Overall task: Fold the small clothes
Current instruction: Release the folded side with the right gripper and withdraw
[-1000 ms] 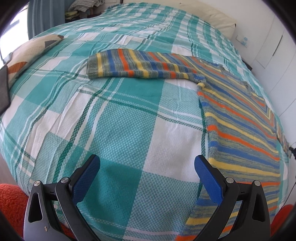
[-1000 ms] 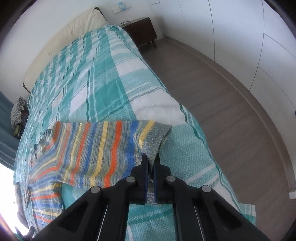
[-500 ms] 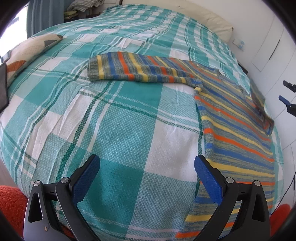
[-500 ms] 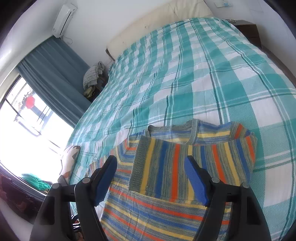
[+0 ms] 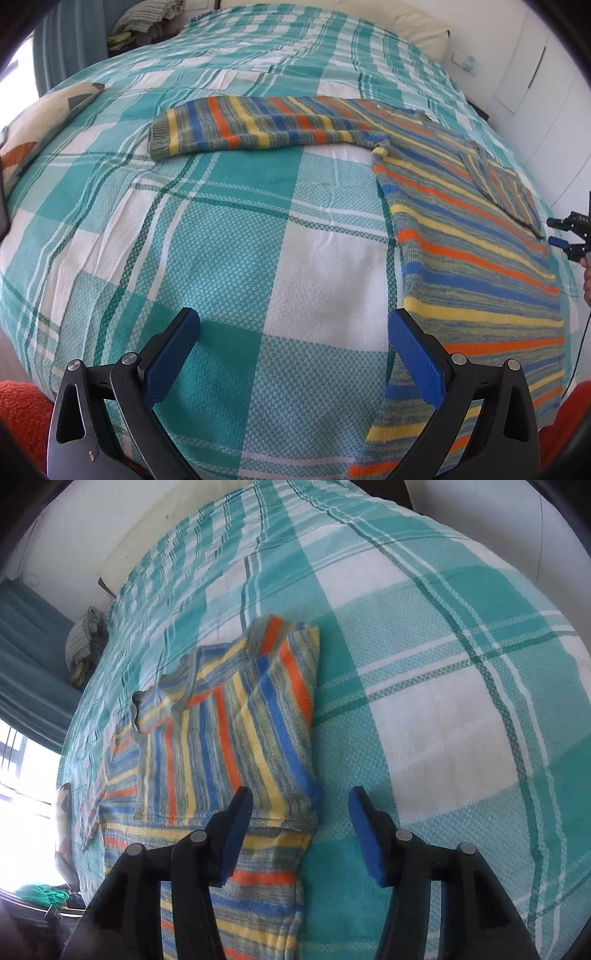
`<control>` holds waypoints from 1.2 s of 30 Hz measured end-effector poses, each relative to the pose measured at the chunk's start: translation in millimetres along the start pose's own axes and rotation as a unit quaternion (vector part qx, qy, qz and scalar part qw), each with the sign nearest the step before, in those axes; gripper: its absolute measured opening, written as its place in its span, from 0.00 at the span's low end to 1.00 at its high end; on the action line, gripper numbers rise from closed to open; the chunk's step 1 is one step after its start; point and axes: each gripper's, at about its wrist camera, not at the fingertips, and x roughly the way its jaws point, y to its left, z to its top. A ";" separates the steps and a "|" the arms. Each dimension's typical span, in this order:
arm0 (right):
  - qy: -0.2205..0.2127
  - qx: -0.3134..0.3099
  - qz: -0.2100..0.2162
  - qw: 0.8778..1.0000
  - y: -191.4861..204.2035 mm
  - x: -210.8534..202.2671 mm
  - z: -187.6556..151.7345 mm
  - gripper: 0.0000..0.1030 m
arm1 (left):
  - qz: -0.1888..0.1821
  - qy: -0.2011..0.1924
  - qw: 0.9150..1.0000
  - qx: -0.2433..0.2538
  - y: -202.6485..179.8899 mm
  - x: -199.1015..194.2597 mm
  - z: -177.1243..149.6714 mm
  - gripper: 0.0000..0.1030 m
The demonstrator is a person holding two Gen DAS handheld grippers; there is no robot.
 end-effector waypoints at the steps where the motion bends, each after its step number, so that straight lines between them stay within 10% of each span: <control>1: -0.005 -0.015 0.016 1.000 3.3 -14.3 -5.8 0.54 | -0.003 -0.003 1.000 0.000 0.0 -0.9 1.3 0.99; 9: -0.032 -0.160 0.006 0.987 28.9 -80.5 -124.8 0.69 | -0.008 0.001 1.000 0.007 -4.4 1.3 0.9 0.99; 14: -0.094 -0.134 -0.051 0.985 6.7 -81.8 -187.1 0.69 | -0.003 0.006 1.000 0.004 -2.2 3.3 -1.0 0.99; 21: -0.173 -0.085 -0.089 0.977 -18.2 -112.0 -177.0 0.78 | 0.012 0.019 1.000 -0.001 1.2 17.6 -1.4 0.99; 36: -0.174 -0.047 -0.092 0.979 -34.1 -114.5 -176.0 0.78 | 0.037 0.022 0.999 0.030 -6.4 24.6 -6.1 1.00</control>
